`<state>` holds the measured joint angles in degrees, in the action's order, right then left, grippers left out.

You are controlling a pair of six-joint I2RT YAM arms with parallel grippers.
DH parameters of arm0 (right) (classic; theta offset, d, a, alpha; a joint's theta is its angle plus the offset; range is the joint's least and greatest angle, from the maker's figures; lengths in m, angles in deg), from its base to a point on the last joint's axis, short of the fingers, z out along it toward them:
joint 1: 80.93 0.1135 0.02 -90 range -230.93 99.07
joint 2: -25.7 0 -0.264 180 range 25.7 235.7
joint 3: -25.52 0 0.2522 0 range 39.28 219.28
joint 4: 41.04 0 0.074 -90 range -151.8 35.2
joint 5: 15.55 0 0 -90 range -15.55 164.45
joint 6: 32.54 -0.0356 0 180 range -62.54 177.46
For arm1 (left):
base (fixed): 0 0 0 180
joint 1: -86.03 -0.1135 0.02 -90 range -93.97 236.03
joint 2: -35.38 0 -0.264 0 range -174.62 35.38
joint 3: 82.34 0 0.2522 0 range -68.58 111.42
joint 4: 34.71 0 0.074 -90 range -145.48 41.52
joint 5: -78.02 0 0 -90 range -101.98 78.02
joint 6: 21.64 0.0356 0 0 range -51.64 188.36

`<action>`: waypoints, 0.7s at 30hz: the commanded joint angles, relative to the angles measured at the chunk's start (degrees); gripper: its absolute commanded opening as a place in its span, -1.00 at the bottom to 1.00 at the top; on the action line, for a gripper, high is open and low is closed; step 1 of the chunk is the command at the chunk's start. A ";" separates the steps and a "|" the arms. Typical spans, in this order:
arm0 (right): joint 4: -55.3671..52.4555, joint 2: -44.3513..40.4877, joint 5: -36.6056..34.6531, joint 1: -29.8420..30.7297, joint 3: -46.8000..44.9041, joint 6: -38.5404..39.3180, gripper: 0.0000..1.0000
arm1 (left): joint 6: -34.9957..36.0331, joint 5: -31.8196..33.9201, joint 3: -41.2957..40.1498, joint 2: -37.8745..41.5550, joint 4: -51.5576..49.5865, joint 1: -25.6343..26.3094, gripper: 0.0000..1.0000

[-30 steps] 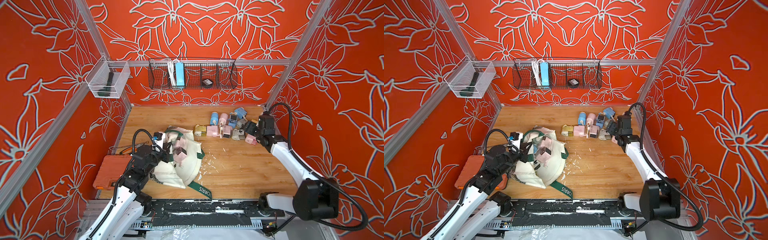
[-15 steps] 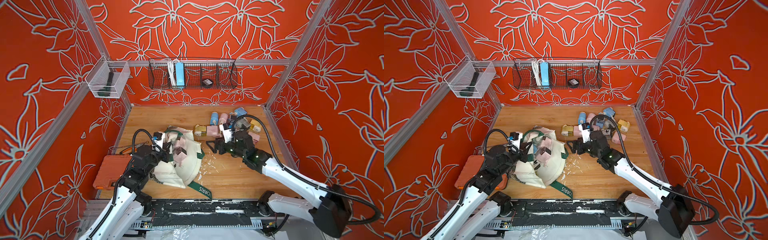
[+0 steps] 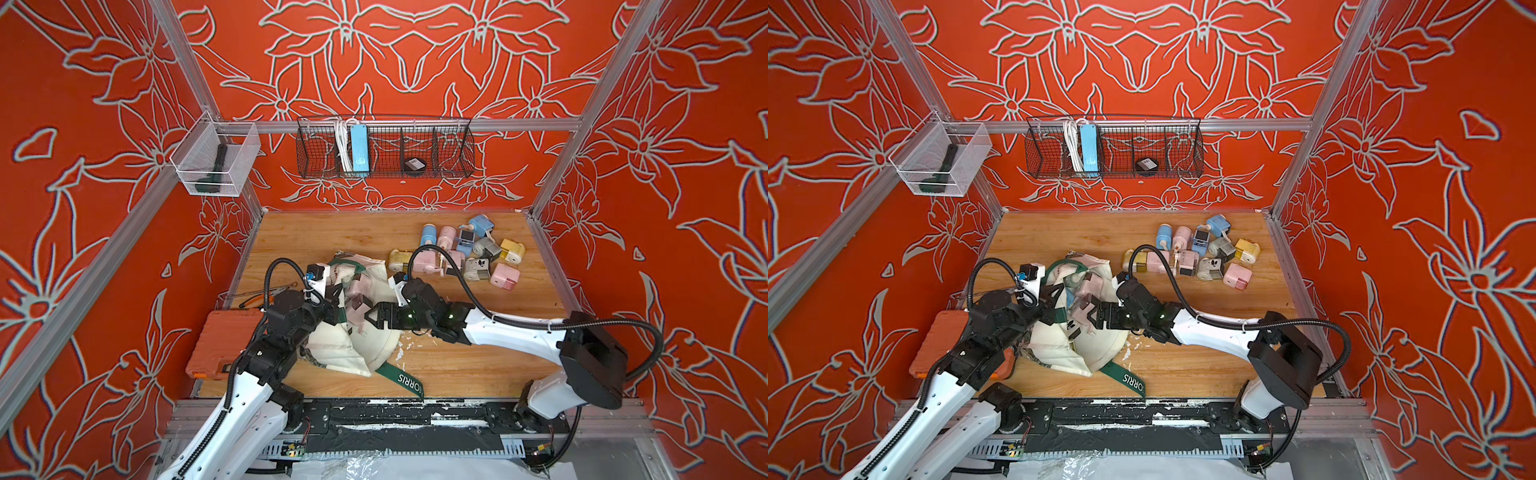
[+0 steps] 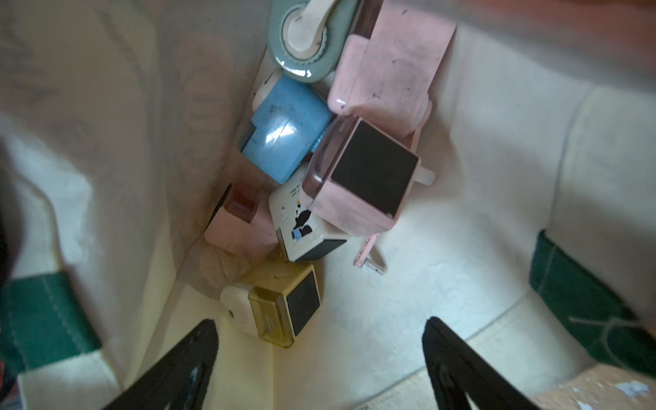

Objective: Take out the pencil sharpeners from the tote bags
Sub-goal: Pick up the pencil sharpener from the canvas bag.

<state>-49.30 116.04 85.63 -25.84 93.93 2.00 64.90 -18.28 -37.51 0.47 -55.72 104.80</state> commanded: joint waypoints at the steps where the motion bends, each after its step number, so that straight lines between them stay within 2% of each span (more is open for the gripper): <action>1: 2.73 3.27 -3.41 -0.15 3.39 -7.83 0.89 | -0.23 0.14 0.48 0.81 0.39 0.48 -1.00; 6: -3.64 8.70 -5.88 -0.15 9.58 -13.81 0.89 | -0.23 0.00 0.48 0.80 0.39 0.48 -1.00; 10: -5.40 11.60 -7.80 -0.07 10.83 -17.96 0.90 | -0.23 -0.11 0.55 0.88 0.30 0.48 -1.00; 19: -5.23 20.28 -2.35 -0.25 17.36 -15.74 0.89 | -0.23 -0.28 0.48 0.66 0.39 0.48 -1.00; 21: -4.16 21.41 -1.41 -0.33 17.75 -15.85 0.82 | -0.23 -0.29 0.40 0.77 0.39 0.48 -1.00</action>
<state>-53.08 134.88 81.74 -26.13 110.43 -13.61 64.90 -18.24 -37.53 0.64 -55.74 104.80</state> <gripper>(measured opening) 0.911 0.047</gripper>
